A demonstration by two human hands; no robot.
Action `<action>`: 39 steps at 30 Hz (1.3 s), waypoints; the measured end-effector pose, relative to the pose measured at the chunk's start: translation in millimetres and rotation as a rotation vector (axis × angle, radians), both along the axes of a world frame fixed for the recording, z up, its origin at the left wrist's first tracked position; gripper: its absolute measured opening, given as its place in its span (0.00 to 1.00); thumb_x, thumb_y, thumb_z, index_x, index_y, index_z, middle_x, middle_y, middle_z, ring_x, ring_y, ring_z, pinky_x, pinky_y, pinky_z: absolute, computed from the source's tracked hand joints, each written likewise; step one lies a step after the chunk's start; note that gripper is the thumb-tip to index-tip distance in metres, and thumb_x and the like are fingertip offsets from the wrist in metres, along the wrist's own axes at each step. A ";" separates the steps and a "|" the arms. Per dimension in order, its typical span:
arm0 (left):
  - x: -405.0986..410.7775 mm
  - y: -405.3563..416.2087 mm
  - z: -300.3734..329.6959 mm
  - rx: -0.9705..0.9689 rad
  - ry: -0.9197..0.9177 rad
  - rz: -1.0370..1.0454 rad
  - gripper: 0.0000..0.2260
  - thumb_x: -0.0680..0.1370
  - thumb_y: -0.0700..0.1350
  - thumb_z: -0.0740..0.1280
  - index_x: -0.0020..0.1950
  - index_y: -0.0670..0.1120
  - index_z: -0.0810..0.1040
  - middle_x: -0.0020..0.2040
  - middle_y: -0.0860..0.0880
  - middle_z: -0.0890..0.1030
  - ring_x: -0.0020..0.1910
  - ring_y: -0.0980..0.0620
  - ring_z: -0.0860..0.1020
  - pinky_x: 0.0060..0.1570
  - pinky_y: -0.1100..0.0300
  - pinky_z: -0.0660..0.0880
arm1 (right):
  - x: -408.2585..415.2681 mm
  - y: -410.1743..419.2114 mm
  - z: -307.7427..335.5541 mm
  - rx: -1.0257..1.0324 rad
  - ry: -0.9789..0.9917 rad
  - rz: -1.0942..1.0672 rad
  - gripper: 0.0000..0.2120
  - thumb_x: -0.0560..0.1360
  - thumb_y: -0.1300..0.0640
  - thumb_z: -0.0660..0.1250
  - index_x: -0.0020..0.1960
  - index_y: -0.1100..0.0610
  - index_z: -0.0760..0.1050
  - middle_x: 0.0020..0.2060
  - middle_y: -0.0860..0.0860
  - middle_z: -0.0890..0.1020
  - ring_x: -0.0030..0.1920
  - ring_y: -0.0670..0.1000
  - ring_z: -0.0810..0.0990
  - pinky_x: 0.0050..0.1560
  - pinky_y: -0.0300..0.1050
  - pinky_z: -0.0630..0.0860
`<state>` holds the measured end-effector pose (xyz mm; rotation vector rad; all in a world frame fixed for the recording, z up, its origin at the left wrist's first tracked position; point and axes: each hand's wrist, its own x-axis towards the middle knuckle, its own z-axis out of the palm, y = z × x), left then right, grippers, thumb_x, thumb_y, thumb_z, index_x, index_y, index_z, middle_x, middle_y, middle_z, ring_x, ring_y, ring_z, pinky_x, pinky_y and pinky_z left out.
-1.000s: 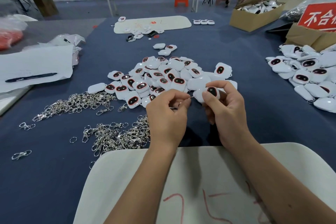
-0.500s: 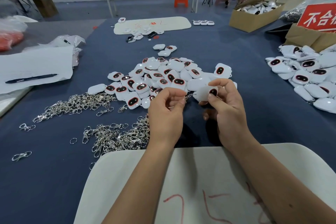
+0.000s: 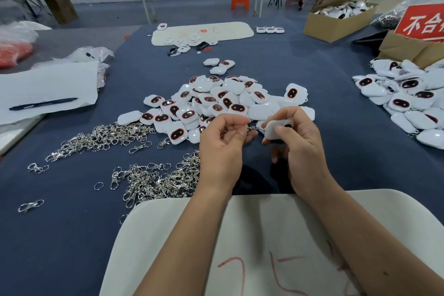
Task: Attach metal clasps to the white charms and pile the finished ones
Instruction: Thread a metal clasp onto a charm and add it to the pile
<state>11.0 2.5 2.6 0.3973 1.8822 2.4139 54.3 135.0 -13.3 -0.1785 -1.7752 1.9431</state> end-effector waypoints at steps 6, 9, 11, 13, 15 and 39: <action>1.6 -1.0 1.5 -0.004 0.015 -0.038 0.10 0.81 0.28 0.63 0.48 0.41 0.79 0.36 0.55 0.82 0.37 0.57 0.82 0.44 0.67 0.78 | -0.4 -1.3 0.4 0.056 0.002 -0.006 0.10 0.77 0.54 0.69 0.44 0.61 0.75 0.37 0.56 0.79 0.40 0.52 0.79 0.38 0.46 0.76; 1.2 -1.6 1.2 -0.031 0.049 -0.030 0.13 0.81 0.28 0.62 0.46 0.43 0.79 0.36 0.53 0.83 0.37 0.57 0.82 0.44 0.67 0.78 | -1.8 -2.6 1.6 0.021 0.017 0.018 0.08 0.78 0.56 0.66 0.47 0.59 0.82 0.44 0.61 0.83 0.45 0.56 0.81 0.51 0.52 0.77; -0.6 -2.4 0.3 -0.038 0.060 -0.027 0.13 0.81 0.28 0.62 0.46 0.43 0.79 0.36 0.53 0.83 0.37 0.57 0.82 0.43 0.66 0.78 | -1.4 -4.3 2.2 0.014 0.002 0.037 0.12 0.80 0.57 0.63 0.49 0.58 0.85 0.48 0.59 0.87 0.49 0.59 0.84 0.54 0.53 0.78; -1.9 -3.5 -0.4 -0.061 0.069 -0.015 0.13 0.80 0.28 0.62 0.45 0.44 0.80 0.37 0.52 0.83 0.37 0.56 0.81 0.42 0.64 0.78 | -0.5 -6.4 2.7 0.084 -0.006 0.030 0.13 0.82 0.60 0.63 0.48 0.58 0.86 0.46 0.55 0.88 0.48 0.52 0.85 0.52 0.46 0.81; -3.1 -4.4 -1.2 -0.089 0.086 0.009 0.14 0.80 0.29 0.63 0.44 0.46 0.80 0.37 0.50 0.83 0.38 0.55 0.80 0.43 0.61 0.77 | -0.2 -6.9 3.3 0.185 -0.010 -0.012 0.11 0.83 0.64 0.66 0.47 0.58 0.86 0.43 0.52 0.88 0.45 0.47 0.84 0.49 0.41 0.80; -1.9 -2.7 -7.5 -0.456 0.463 0.102 0.09 0.78 0.35 0.65 0.48 0.47 0.82 0.44 0.54 0.82 0.47 0.55 0.80 0.50 0.53 0.77 | 0.2 -1.8 2.2 0.332 -0.070 -0.164 0.09 0.81 0.62 0.68 0.44 0.54 0.82 0.38 0.45 0.86 0.41 0.44 0.82 0.47 0.39 0.78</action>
